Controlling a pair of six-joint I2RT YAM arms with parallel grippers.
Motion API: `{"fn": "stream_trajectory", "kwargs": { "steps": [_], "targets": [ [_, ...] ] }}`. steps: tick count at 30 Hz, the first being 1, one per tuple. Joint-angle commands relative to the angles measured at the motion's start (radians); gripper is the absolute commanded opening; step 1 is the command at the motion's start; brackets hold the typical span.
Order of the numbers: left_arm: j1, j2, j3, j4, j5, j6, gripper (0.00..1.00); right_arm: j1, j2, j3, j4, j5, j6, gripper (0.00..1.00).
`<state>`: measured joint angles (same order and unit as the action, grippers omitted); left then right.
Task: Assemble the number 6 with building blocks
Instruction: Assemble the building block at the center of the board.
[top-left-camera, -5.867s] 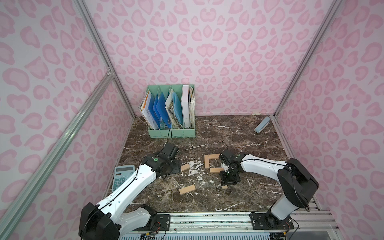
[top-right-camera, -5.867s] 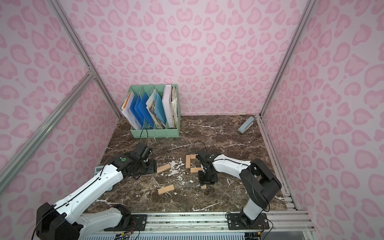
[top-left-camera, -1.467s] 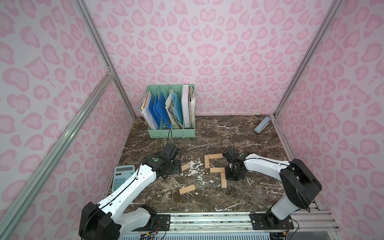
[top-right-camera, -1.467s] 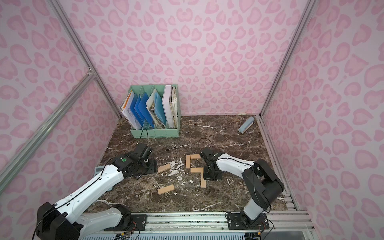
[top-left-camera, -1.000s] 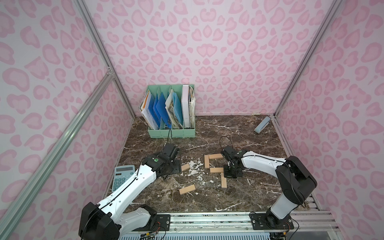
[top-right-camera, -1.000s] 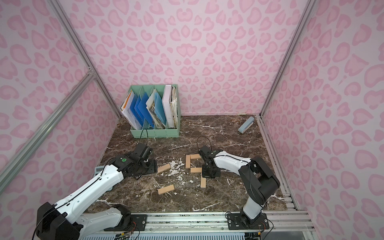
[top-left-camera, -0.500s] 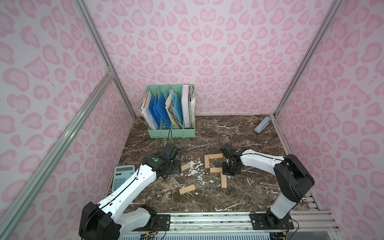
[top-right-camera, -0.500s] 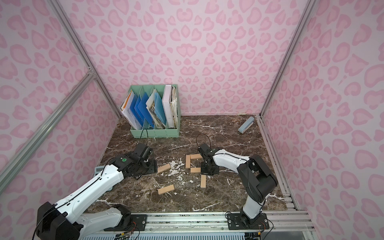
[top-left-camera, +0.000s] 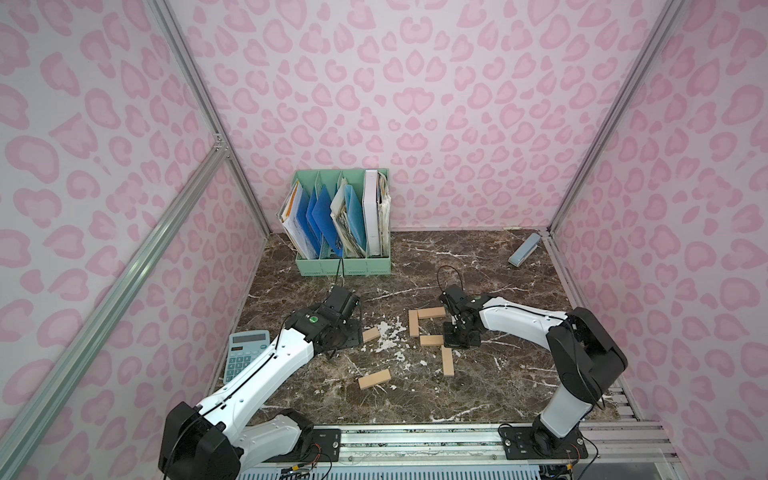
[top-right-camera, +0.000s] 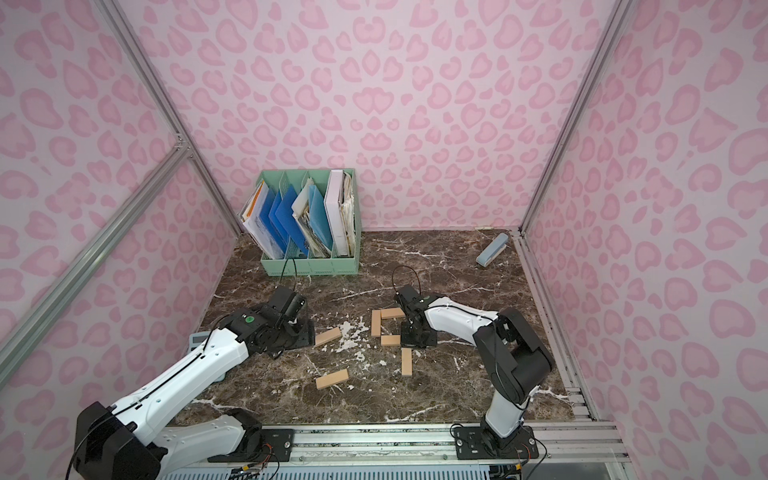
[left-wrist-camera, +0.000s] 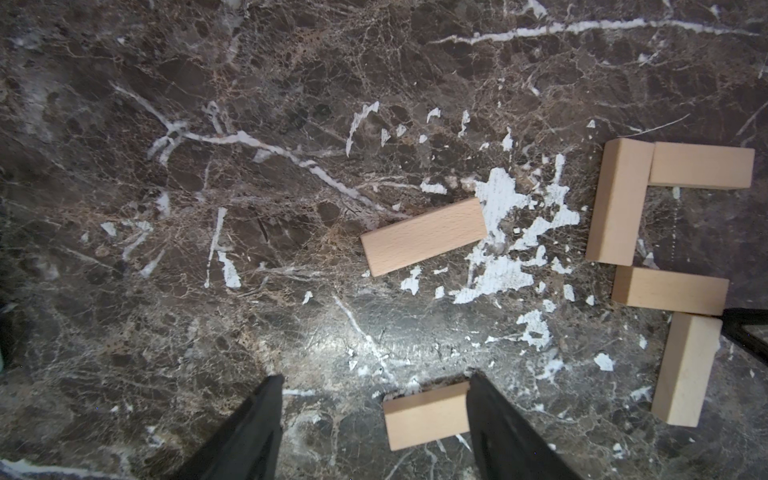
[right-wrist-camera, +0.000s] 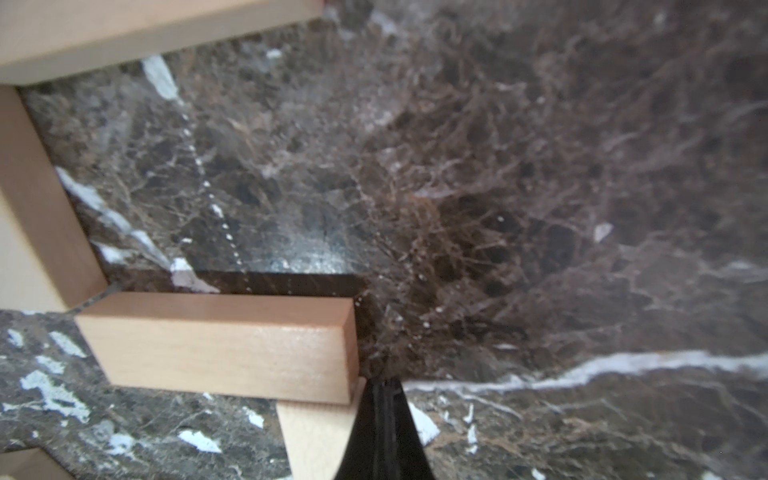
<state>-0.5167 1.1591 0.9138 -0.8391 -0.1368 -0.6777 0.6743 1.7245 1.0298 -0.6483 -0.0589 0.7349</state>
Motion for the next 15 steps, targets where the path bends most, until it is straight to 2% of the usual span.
{"fn": "stream_trajectory", "kwargs": {
  "steps": [1,9,10,12,14,15],
  "targets": [
    [0.000,0.003,0.001,0.002,-0.005,0.004,0.73,0.001,0.002,0.009,-0.008,0.004,-0.003,0.00],
    [0.001,0.004,0.003,0.004,0.000,0.011,0.74,-0.001,-0.009,0.000,-0.046,0.020,-0.006,0.00],
    [0.000,0.004,0.001,0.002,0.003,0.018,0.74,-0.003,-0.021,-0.004,-0.062,0.027,-0.003,0.10],
    [0.000,0.000,0.000,0.004,0.019,0.051,0.75,-0.006,-0.058,-0.007,-0.103,0.051,0.000,0.42],
    [0.000,-0.015,-0.007,0.000,0.037,0.103,0.76,-0.011,-0.121,0.003,-0.171,0.095,0.012,0.60],
    [-0.002,-0.029,-0.012,-0.001,0.045,0.131,0.76,-0.014,-0.154,0.010,-0.200,0.113,0.014,0.63]
  ]
}}
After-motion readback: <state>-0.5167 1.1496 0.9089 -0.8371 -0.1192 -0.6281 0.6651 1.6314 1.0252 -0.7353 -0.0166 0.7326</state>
